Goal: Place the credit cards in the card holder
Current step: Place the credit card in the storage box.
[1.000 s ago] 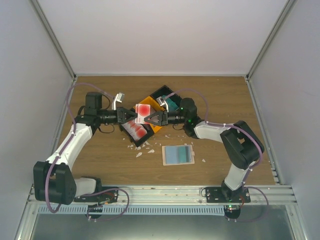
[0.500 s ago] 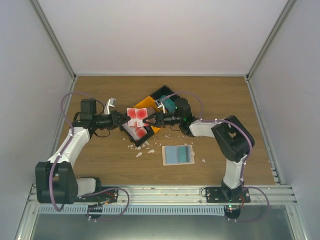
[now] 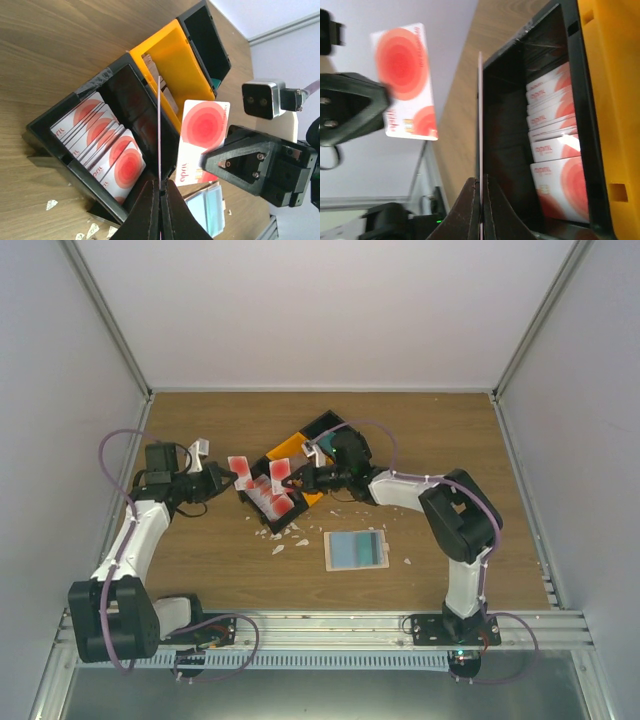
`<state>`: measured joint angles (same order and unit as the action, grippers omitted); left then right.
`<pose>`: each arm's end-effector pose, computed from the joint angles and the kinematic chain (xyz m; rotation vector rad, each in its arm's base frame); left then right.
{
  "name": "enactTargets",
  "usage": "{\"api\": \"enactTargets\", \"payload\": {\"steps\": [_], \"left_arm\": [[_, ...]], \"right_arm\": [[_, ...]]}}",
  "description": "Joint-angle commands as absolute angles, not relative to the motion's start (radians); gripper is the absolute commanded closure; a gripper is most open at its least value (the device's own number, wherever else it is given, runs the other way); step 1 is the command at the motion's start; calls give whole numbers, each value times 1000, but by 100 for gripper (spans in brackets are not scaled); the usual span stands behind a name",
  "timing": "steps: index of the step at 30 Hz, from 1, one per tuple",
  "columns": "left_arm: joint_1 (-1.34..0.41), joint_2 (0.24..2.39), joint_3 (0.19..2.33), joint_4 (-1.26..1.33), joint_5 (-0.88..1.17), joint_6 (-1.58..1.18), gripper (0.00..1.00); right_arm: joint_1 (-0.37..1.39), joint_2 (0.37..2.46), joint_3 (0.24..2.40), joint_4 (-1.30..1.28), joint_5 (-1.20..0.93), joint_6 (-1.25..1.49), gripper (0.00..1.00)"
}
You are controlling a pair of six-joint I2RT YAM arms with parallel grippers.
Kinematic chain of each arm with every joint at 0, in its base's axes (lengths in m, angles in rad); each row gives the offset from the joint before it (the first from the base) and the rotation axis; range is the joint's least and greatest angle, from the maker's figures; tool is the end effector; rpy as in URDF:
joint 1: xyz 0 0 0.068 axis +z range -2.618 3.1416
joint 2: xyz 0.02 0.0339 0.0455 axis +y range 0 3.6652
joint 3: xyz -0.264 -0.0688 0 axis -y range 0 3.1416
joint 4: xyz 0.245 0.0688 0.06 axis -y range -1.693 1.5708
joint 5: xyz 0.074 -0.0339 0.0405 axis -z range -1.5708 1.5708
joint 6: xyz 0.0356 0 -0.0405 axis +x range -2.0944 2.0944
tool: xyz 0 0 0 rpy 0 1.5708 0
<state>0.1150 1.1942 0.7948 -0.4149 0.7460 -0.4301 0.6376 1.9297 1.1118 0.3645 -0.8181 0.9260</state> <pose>0.2419 0.0036 0.2462 -0.2762 2.3242 -1.0380 0.3159 0.2664 0.1799 -0.2850 2.3552 1.7129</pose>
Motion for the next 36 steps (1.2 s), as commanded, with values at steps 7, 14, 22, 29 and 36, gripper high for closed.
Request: {"api": "enactTargets", "payload": {"steps": [7,14,22,29,36], "left_arm": [[120,1142,821,-470,690,-367,100],[105,1134,821,-480,714,-358,100],[96,1114,820,-494,704,-354,100],[60,1103,828,-500,715,-350,100],[-50,1078,800,-441,724,-423,100]], "right_arm": [[776,1936,1247,-85,-437,589,99],[800,1954,1282,-128,-361,569,99],[825,1974,1331,-197,-295,553,85],[843,1862,1325,-272,-129,582,72],[840,1609,1146,-264,27,631,62]]}}
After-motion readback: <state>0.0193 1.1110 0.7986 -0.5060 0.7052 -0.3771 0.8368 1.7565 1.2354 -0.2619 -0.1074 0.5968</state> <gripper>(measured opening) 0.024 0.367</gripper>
